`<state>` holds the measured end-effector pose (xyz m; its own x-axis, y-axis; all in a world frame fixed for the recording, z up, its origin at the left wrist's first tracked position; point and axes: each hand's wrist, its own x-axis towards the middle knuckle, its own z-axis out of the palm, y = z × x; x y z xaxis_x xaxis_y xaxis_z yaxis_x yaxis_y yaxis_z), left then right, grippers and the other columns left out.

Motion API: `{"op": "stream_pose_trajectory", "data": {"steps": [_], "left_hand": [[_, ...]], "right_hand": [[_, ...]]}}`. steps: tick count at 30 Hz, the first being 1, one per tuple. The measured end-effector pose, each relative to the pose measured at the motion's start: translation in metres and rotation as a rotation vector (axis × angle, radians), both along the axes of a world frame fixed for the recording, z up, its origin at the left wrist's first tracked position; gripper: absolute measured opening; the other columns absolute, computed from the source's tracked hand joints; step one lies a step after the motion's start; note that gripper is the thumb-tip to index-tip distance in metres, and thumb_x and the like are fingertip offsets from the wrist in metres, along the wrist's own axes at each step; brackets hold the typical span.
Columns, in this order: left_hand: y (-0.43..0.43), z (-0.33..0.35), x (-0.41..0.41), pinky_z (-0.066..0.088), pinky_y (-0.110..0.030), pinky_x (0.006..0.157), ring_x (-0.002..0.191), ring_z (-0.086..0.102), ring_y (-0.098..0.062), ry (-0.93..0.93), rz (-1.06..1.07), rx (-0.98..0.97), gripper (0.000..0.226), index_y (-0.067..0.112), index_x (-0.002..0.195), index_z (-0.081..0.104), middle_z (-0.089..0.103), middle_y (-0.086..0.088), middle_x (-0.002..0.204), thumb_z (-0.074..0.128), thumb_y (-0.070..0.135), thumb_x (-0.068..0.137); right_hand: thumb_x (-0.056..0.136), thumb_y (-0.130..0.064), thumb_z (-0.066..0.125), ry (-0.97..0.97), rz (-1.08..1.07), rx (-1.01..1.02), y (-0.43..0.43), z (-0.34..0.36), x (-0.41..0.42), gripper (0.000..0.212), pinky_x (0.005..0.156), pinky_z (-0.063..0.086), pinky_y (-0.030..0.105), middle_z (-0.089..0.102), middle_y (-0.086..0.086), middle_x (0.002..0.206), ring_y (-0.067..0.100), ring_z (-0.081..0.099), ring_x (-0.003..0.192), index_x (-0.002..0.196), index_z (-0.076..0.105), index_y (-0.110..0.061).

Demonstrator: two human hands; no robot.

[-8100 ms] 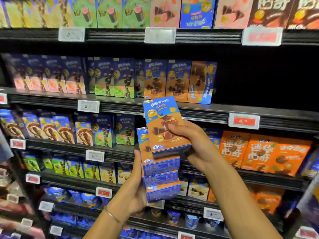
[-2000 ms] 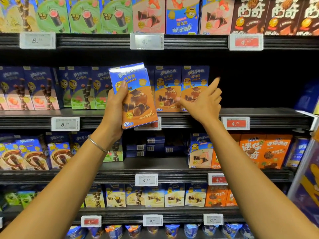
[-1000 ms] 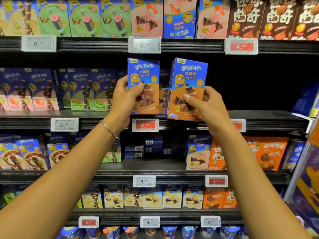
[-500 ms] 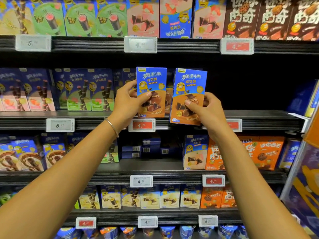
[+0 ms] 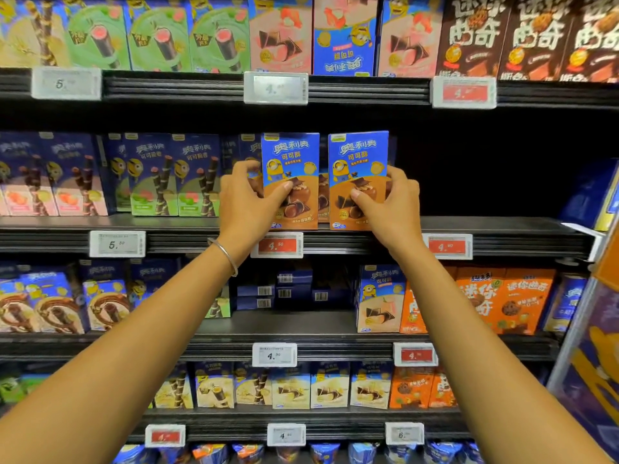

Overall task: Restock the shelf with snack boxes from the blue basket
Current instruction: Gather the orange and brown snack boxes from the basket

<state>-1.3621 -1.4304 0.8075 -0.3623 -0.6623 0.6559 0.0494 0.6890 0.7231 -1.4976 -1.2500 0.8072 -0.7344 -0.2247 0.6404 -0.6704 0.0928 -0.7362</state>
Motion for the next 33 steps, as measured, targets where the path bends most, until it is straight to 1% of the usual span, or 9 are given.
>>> {"op": "stream_pose_trajectory", "data": {"steps": [5, 7, 9, 14, 19, 22, 24, 28, 33], "left_hand": [[-0.004, -0.005, 0.001, 0.045, -0.044, 0.115, 0.138, 0.037, -0.025, 0.011, 0.087, -0.022, 0.087, 0.024, 0.147, 0.043, 0.033, -0.008, 0.144, 0.088, 0.053, 0.079], [-0.006, -0.006, 0.001, 0.046, -0.037, 0.111, 0.131, 0.041, -0.015, 0.011, 0.056, 0.002, 0.095, 0.023, 0.153, 0.037, 0.03, -0.008, 0.148, 0.088, 0.053, 0.078], [-0.007, -0.007, 0.0, 0.043, -0.027, 0.1, 0.111, 0.045, 0.0, -0.002, 0.009, 0.021, 0.104, 0.024, 0.158, 0.029, 0.029, -0.007, 0.151, 0.09, 0.051, 0.077], [-0.01, -0.01, -0.005, 0.037, -0.025, 0.098, 0.112, 0.04, -0.009, -0.049, -0.02, 0.039, 0.117, 0.024, 0.162, 0.019, 0.029, -0.011, 0.154, 0.094, 0.044, 0.074], [-0.012, -0.011, -0.009, 0.037, -0.027, 0.099, 0.12, 0.035, -0.011, -0.044, -0.015, 0.038, 0.123, 0.022, 0.164, 0.013, 0.028, -0.013, 0.156, 0.095, 0.043, 0.074], [-0.014, -0.011, -0.01, 0.036, -0.028, 0.098, 0.118, 0.034, -0.011, -0.059, -0.012, 0.039, 0.125, 0.021, 0.164, 0.012, 0.028, -0.013, 0.157, 0.094, 0.045, 0.073], [-0.014, -0.01, -0.01, 0.037, -0.028, 0.097, 0.116, 0.036, -0.011, -0.071, -0.006, 0.045, 0.127, 0.02, 0.165, 0.012, 0.028, -0.013, 0.157, 0.094, 0.046, 0.072], [-0.013, -0.007, -0.011, 0.037, -0.027, 0.095, 0.115, 0.035, -0.01, -0.117, 0.03, 0.046, 0.13, 0.014, 0.165, 0.012, 0.027, -0.013, 0.157, 0.093, 0.053, 0.071], [-0.012, -0.007, -0.012, 0.038, -0.026, 0.095, 0.12, 0.043, -0.014, -0.153, 0.059, 0.023, 0.127, 0.011, 0.164, 0.019, 0.031, -0.011, 0.154, 0.091, 0.059, 0.072]], "right_hand": [[0.087, -0.048, 0.072, 0.083, -0.123, 0.065, -0.007, -0.008, -0.003, 0.063, 0.093, 0.036, 0.027, 0.038, 0.005, 0.137, 0.02, 0.032, 0.13, 0.14, 0.048, -0.024], [0.086, -0.05, 0.072, 0.115, -0.151, 0.065, -0.007, -0.01, -0.004, 0.061, 0.09, 0.033, 0.025, 0.036, 0.004, 0.136, 0.017, 0.03, 0.127, 0.138, 0.05, -0.029], [0.085, -0.053, 0.073, 0.118, -0.173, 0.069, -0.006, -0.012, -0.006, 0.063, 0.089, 0.032, 0.025, 0.035, 0.005, 0.136, 0.016, 0.03, 0.125, 0.139, 0.049, -0.032], [0.08, -0.058, 0.075, 0.057, -0.195, 0.047, -0.008, -0.017, -0.009, 0.065, 0.091, 0.041, 0.028, 0.036, 0.005, 0.136, 0.017, 0.034, 0.127, 0.129, 0.049, -0.025], [0.081, -0.062, 0.072, 0.048, -0.179, 0.07, -0.011, -0.017, -0.009, 0.063, 0.08, 0.04, 0.026, 0.038, 0.005, 0.134, 0.014, 0.041, 0.116, 0.126, 0.045, -0.026], [0.081, -0.067, 0.067, 0.037, -0.168, 0.126, -0.014, -0.017, -0.007, 0.066, 0.073, 0.04, 0.028, 0.042, 0.003, 0.132, 0.017, 0.053, 0.108, 0.126, 0.04, -0.029], [0.08, -0.068, 0.067, 0.029, -0.18, 0.12, -0.016, -0.017, -0.006, 0.077, 0.076, 0.042, 0.031, 0.047, 0.004, 0.135, 0.022, 0.058, 0.114, 0.135, 0.034, -0.026], [0.079, -0.072, 0.064, -0.01, -0.207, 0.181, -0.018, -0.014, -0.006, 0.103, 0.092, 0.048, 0.044, 0.041, 0.009, 0.148, 0.03, 0.051, 0.129, 0.153, 0.02, -0.014], [0.077, -0.075, 0.063, -0.009, -0.186, 0.195, -0.018, -0.012, -0.009, 0.085, 0.077, 0.042, 0.035, 0.045, 0.005, 0.134, 0.028, 0.057, 0.117, 0.135, 0.036, -0.02]]}}
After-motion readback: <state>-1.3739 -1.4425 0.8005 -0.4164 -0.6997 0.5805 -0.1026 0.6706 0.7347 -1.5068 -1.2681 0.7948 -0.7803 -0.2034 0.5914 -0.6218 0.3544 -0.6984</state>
